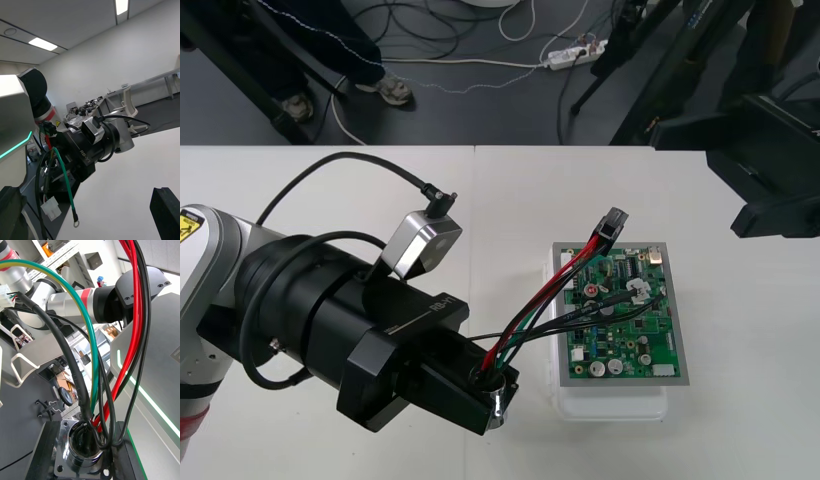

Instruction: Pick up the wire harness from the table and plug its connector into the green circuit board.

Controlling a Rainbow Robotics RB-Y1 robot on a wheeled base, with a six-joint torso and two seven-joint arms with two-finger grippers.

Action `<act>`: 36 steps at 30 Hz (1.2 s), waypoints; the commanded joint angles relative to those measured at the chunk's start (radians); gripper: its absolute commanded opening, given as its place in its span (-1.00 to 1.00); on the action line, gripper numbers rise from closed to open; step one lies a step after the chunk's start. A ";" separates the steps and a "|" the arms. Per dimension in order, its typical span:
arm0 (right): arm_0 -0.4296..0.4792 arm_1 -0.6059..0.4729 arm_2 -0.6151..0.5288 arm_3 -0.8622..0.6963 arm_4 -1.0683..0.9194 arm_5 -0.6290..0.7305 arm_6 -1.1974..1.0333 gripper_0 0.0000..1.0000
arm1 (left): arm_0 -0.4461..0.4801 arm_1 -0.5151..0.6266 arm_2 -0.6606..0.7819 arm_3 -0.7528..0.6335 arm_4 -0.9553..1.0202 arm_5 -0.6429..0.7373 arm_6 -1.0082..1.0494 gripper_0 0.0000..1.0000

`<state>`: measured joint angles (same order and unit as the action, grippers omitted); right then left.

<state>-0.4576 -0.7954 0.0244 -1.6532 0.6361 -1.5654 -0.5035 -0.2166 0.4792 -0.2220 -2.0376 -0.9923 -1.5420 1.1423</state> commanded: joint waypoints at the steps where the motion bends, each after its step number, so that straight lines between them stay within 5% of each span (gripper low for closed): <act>1: -0.052 0.030 0.052 -0.003 -0.035 -0.005 -0.029 1.00 | 0.013 -0.027 -0.040 -0.032 0.024 -0.029 0.060 -1.00; 20: -0.104 0.236 0.058 -0.033 -0.033 -0.005 -0.041 1.00 | -0.001 -0.051 -0.126 -0.030 -0.002 -0.020 0.066 -1.00; 36: -0.096 0.199 0.169 -0.059 -0.139 -0.005 -0.056 1.00 | -0.001 -0.051 -0.128 -0.027 -0.008 -0.013 0.062 -1.00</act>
<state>-0.5251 -0.5726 0.1717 -1.6664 0.5152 -1.5654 -0.5036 -0.2167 0.4534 -0.3312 -2.0376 -0.9966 -1.5421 1.1423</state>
